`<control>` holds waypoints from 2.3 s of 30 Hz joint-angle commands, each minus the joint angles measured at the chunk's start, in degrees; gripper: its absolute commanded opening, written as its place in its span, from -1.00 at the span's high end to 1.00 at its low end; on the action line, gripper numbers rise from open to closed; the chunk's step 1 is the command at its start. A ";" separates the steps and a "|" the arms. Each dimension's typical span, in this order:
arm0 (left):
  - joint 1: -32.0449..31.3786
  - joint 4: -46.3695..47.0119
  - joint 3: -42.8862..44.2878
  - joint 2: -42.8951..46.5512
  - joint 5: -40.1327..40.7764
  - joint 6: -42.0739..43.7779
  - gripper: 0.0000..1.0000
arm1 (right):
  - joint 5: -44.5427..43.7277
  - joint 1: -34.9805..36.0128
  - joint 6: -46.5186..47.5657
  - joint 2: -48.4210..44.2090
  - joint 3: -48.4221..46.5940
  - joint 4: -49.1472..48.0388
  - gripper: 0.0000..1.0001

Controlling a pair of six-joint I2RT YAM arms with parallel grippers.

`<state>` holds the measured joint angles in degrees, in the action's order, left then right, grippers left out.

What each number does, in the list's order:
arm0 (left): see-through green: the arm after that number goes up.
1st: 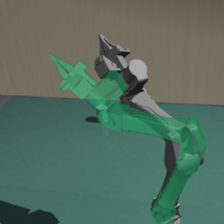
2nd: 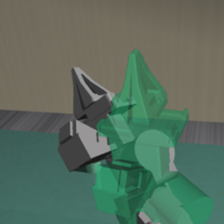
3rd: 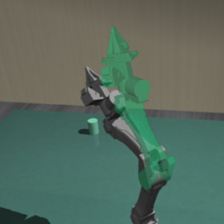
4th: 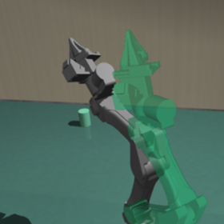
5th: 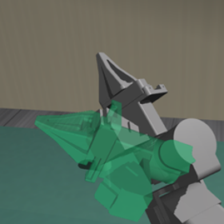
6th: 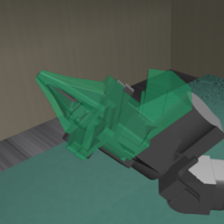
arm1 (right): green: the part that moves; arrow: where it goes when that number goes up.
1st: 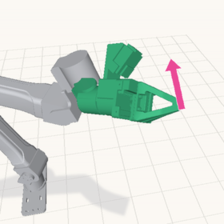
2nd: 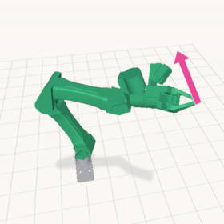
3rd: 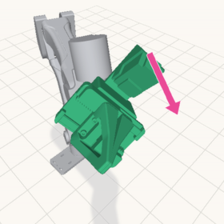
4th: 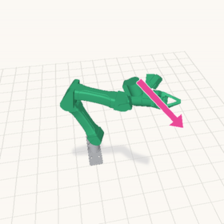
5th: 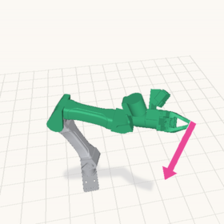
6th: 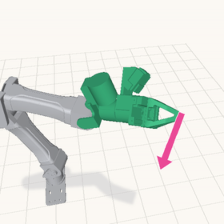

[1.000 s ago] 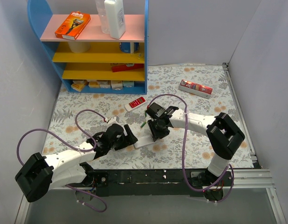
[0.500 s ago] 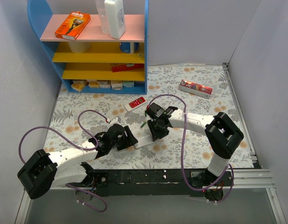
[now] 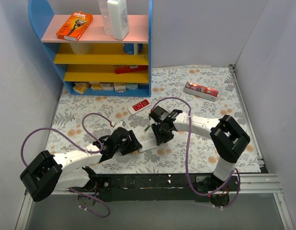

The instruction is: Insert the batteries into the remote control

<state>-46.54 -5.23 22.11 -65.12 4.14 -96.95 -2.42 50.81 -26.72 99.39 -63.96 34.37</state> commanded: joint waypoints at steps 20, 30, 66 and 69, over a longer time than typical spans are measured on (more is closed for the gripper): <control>0.40 1.37 -0.31 -2.20 -0.54 0.00 -0.03 | -2.59 0.96 0.70 -2.28 -2.30 0.52 0.18; 0.40 1.28 -0.22 -2.82 -0.45 0.00 -0.01 | -3.03 0.96 0.97 -2.27 -3.45 1.40 0.19; 0.40 0.93 -0.14 -2.64 -0.63 -0.17 0.00 | -2.07 1.05 1.32 0.89 -0.37 -0.80 0.16; 0.40 0.93 -0.13 -2.82 -0.71 -0.26 0.00 | -1.63 0.96 1.49 0.98 -0.55 -0.53 0.13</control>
<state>-46.44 -2.28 22.13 -67.29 3.57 -97.36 -4.40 51.51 -25.36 100.03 -64.84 34.13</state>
